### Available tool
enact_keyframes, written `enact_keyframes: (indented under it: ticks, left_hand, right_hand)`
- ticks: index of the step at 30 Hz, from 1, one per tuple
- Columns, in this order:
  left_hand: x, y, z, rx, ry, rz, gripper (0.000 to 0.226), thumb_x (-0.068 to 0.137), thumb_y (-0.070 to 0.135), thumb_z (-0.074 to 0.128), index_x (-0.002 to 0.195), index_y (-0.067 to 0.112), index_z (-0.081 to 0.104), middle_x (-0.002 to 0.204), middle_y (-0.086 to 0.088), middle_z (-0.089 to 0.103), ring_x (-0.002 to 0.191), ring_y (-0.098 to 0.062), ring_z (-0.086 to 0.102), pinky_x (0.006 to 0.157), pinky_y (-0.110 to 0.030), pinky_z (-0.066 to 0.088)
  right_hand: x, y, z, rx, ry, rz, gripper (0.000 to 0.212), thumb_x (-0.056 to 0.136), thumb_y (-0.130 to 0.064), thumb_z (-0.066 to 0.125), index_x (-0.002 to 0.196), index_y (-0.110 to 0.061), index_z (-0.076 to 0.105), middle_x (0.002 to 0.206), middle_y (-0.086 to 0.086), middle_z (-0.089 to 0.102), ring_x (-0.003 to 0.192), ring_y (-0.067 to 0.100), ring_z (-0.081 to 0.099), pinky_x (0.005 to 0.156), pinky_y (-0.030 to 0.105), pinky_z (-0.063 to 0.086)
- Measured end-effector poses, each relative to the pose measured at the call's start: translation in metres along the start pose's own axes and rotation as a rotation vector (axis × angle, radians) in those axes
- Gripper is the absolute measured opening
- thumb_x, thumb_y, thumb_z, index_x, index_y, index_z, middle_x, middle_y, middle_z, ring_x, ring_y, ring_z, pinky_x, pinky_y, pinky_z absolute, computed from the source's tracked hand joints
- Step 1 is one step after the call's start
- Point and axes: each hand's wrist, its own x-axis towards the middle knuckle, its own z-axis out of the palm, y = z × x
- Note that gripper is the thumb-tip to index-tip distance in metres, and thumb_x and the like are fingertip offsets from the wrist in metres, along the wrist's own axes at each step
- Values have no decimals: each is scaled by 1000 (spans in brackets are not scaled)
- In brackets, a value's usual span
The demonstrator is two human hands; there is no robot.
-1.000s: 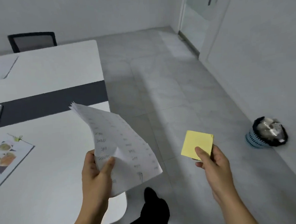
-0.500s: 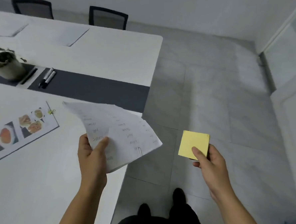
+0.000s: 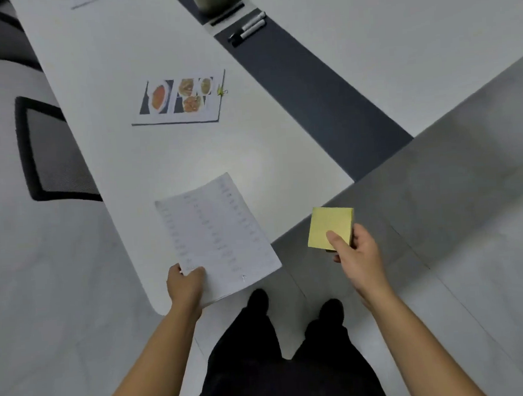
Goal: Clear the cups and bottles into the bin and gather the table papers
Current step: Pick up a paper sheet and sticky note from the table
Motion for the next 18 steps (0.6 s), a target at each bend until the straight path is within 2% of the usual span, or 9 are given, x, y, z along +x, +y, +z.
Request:
enact_keyframes:
  ticks: [2, 5, 8, 10, 12, 14, 16, 18]
  left_hand:
    - [3, -13, -8, 16, 89, -4, 34, 87, 3, 56, 121, 10, 52, 109, -4, 60, 95, -27, 59, 81, -36, 49]
    - [16, -28, -27, 39, 204, -18, 44, 88, 5, 56, 132, 6, 50, 122, -10, 61, 103, -32, 59, 89, -39, 50]
    - [38, -36, -49, 24, 269, 2, 40, 91, 3, 54, 131, 4, 49, 124, -16, 61, 105, -33, 59, 88, -36, 47]
    - [53, -39, -62, 97, 281, 36, 44, 91, 7, 58, 133, 4, 45, 129, -19, 58, 110, -35, 57, 89, -37, 46]
    - [67, -46, -74, 250, 267, 66, 69, 86, 20, 70, 144, 6, 34, 144, -22, 43, 128, -41, 45, 102, -49, 43]
    - [74, -51, -82, 455, 255, 121, 90, 84, 36, 73, 154, 14, 20, 159, -21, 17, 143, -41, 22, 111, -59, 29]
    - [77, -56, -83, 661, 195, 238, 88, 88, 52, 63, 157, 28, 14, 163, -19, 0, 148, -38, 6, 116, -59, 17]
    - [83, -61, -78, 856, 29, 339, 82, 90, 67, 47, 157, 37, 9, 164, -17, -8, 150, -35, -4, 117, -58, 9]
  right_hand:
    - [7, -3, 8, -55, -63, -4, 6, 97, -16, 62, 102, -13, 63, 90, 3, 68, 74, 15, 59, 71, 35, 51]
    - [11, -10, 21, -123, -123, -10, 11, 97, -18, 61, 107, -11, 63, 97, 9, 70, 82, 20, 61, 76, 41, 53]
    - [12, -10, 40, -178, -162, 6, 8, 98, -19, 60, 105, -19, 64, 104, 9, 70, 93, 28, 67, 76, 37, 53]
    - [12, -7, 57, -226, -191, 17, 8, 98, -18, 60, 103, -23, 63, 106, 9, 70, 95, 32, 68, 74, 36, 53]
    - [11, -5, 78, -255, -210, 18, 9, 98, -17, 59, 102, -25, 63, 106, 9, 70, 87, 27, 68, 70, 33, 51]
    - [10, -2, 99, -286, -221, 22, 11, 99, -16, 59, 101, -26, 63, 103, 7, 70, 85, 21, 67, 70, 32, 51]
    - [11, 1, 119, -328, -238, 30, 10, 99, -16, 59, 100, -25, 63, 101, 5, 70, 89, 21, 68, 76, 35, 53]
    - [16, 6, 135, -393, -250, 19, 7, 98, -18, 59, 103, -20, 64, 103, 6, 70, 95, 28, 68, 85, 44, 55]
